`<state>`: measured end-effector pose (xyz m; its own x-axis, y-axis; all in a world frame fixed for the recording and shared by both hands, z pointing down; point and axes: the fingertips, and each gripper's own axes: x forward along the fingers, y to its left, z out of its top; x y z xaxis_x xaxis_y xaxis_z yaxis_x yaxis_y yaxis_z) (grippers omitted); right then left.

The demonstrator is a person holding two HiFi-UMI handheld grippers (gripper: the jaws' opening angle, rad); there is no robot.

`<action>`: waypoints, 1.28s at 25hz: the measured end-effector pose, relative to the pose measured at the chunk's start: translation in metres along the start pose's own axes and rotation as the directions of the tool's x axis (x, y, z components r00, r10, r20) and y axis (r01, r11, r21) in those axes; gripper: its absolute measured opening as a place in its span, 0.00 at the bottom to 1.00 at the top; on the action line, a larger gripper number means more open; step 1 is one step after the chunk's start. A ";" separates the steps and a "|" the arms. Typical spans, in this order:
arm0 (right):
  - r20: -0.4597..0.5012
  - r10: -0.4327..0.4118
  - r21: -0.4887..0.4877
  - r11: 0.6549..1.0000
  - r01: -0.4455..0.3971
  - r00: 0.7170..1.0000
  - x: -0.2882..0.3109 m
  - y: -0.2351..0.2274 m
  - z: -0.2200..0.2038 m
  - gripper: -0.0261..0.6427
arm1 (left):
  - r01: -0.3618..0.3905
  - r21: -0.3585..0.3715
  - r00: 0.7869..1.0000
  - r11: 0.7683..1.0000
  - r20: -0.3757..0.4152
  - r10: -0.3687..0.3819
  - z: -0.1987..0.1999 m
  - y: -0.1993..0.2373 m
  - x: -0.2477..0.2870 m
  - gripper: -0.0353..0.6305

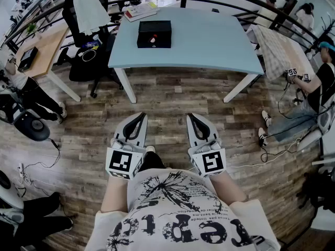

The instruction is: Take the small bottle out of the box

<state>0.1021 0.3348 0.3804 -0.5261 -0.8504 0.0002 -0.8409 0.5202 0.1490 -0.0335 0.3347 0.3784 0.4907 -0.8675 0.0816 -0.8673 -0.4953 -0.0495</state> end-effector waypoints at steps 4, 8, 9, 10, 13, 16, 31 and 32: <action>-0.006 -0.001 -0.006 1.000 0.001 1.000 -0.001 -0.003 0.001 0.05 | 0.007 -0.004 1.000 1.000 -0.003 -0.007 0.000 -0.003 0.003 0.09; -0.014 -0.005 0.005 1.000 0.005 1.000 -0.004 -0.002 -0.006 0.05 | 0.011 -0.011 1.000 1.000 -0.003 -0.011 -0.004 -0.004 0.002 0.09; -0.017 -0.009 0.009 1.000 0.009 1.000 -0.005 -0.002 -0.007 0.05 | 0.012 -0.015 1.000 1.000 -0.002 -0.012 -0.005 -0.005 0.002 0.09; -0.019 -0.014 0.013 1.000 0.014 1.000 -0.005 -0.002 -0.008 0.05 | 0.013 -0.018 1.000 1.000 -0.002 -0.013 -0.005 -0.004 0.001 0.09; -0.015 -0.036 0.035 0.999 0.036 0.999 -0.007 -0.005 -0.008 0.05 | 0.013 -0.030 1.000 0.999 -0.001 -0.013 -0.005 -0.003 0.000 0.09; -0.019 -0.049 0.046 0.998 0.050 0.999 -0.014 -0.009 -0.012 0.06 | 0.014 -0.039 1.000 0.999 -0.008 -0.014 -0.009 -0.008 0.001 0.09; -0.104 -0.045 0.050 0.997 0.051 0.994 0.057 -0.033 -0.054 0.06 | 0.024 -0.070 0.999 0.997 -0.040 -0.027 -0.027 0.044 0.066 0.09; -0.103 -0.053 0.048 0.997 0.058 0.993 0.068 -0.037 -0.055 0.06 | 0.027 -0.069 0.999 0.997 -0.039 -0.030 -0.028 0.053 0.076 0.09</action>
<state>0.1043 0.2528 0.4290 -0.4650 -0.8803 0.0937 -0.8752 0.4730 0.1011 -0.0449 0.2440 0.4094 0.5131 -0.8497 0.1215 -0.8572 -0.5145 0.0217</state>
